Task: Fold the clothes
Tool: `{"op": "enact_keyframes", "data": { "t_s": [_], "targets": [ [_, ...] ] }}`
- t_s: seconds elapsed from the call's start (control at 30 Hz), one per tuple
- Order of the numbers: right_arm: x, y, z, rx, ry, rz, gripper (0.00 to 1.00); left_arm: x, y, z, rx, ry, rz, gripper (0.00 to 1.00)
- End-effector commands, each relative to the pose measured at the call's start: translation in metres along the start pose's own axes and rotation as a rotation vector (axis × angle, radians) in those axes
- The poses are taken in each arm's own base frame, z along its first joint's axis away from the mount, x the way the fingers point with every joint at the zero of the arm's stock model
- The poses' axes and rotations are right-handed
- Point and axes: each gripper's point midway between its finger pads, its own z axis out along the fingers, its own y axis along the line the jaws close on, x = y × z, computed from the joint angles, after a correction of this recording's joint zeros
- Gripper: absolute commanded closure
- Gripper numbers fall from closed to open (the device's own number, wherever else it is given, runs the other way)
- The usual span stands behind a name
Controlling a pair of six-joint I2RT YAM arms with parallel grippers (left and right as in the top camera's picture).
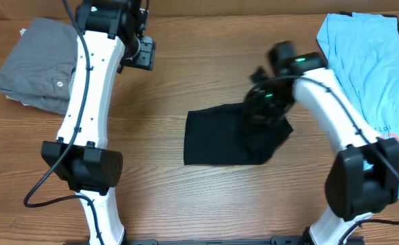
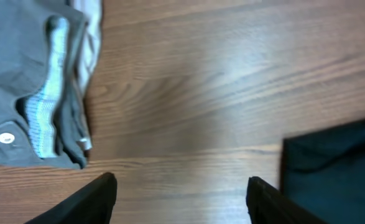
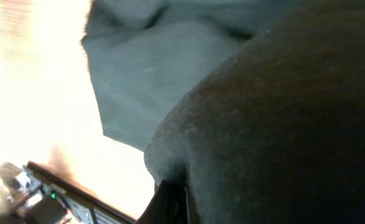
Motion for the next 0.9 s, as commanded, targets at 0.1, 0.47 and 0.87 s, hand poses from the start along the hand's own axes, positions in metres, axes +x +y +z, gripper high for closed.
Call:
{"op": "enact_keyframes", "data": {
  "t_s": [0.1,0.47,0.87],
  "targets": [
    [0.01,0.085,0.02,0.018,-0.071,-0.167,0.96,-0.009,0.034,-0.001,-0.032,-0.037,-0.058,0.28],
    [0.038,0.174,0.062,-0.099,-0.078,-0.474,0.64,-0.005,0.048,0.014,-0.015,-0.015,-0.098,0.27],
    [0.102,0.205,0.075,-0.187,0.082,-0.7,0.64,-0.015,0.05,0.021,-0.017,-0.051,-0.104,0.27]
  ]
}}
